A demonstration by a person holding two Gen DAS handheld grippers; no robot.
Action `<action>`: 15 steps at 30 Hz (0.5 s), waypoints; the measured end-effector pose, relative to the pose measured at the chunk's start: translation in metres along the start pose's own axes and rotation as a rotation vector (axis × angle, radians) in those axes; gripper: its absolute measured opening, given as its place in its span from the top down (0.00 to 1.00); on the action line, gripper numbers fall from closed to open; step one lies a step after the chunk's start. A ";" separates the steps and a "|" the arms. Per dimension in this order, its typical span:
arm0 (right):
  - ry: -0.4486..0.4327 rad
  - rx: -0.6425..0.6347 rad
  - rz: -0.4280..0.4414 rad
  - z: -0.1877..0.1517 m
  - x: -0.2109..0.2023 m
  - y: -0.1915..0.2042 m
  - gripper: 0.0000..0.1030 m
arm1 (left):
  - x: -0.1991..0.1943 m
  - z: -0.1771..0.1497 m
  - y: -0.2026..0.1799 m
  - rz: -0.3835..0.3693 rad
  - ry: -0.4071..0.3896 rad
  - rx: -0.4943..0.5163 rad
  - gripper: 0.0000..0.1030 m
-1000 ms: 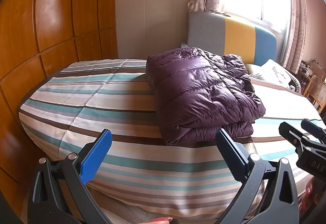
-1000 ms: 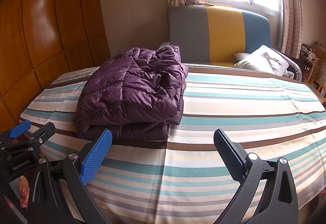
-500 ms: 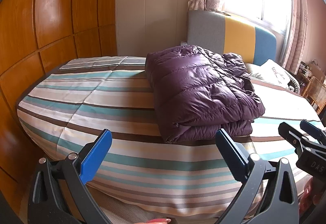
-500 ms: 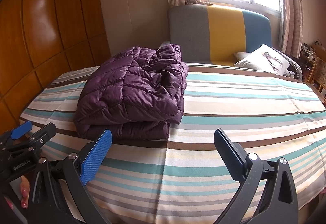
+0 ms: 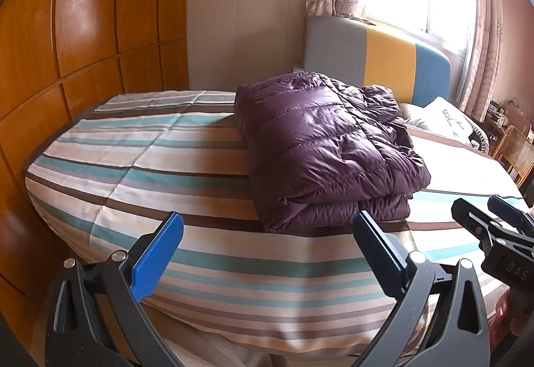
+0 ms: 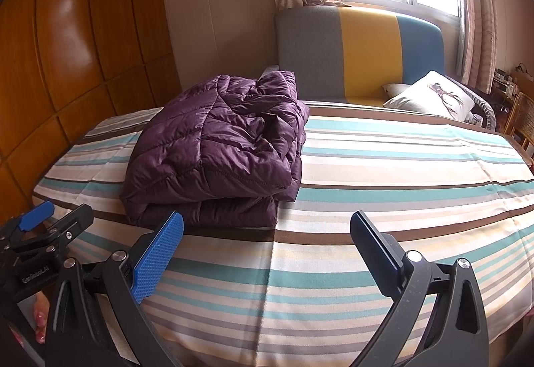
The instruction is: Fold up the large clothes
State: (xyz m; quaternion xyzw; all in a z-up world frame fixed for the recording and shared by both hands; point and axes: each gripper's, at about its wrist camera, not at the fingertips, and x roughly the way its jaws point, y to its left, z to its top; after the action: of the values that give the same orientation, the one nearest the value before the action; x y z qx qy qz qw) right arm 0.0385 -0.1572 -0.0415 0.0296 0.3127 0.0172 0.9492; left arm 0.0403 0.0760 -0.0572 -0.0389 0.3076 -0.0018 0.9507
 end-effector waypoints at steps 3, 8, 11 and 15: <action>0.001 -0.001 0.000 0.000 0.000 0.000 0.03 | 0.001 -0.001 0.001 -0.006 0.010 -0.013 0.02; 0.002 0.001 -0.001 -0.001 0.000 0.001 0.03 | 0.003 -0.002 -0.002 0.004 0.016 -0.007 0.02; 0.002 0.001 -0.001 -0.001 0.000 0.001 0.03 | 0.003 -0.002 -0.003 0.023 0.006 0.006 0.02; 0.006 0.005 0.000 -0.001 0.001 0.000 0.03 | 0.004 -0.002 -0.003 0.037 0.013 -0.001 0.02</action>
State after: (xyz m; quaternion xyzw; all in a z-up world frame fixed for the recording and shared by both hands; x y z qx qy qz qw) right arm 0.0392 -0.1571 -0.0431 0.0320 0.3157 0.0167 0.9482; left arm 0.0422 0.0731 -0.0607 -0.0339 0.3145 0.0158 0.9485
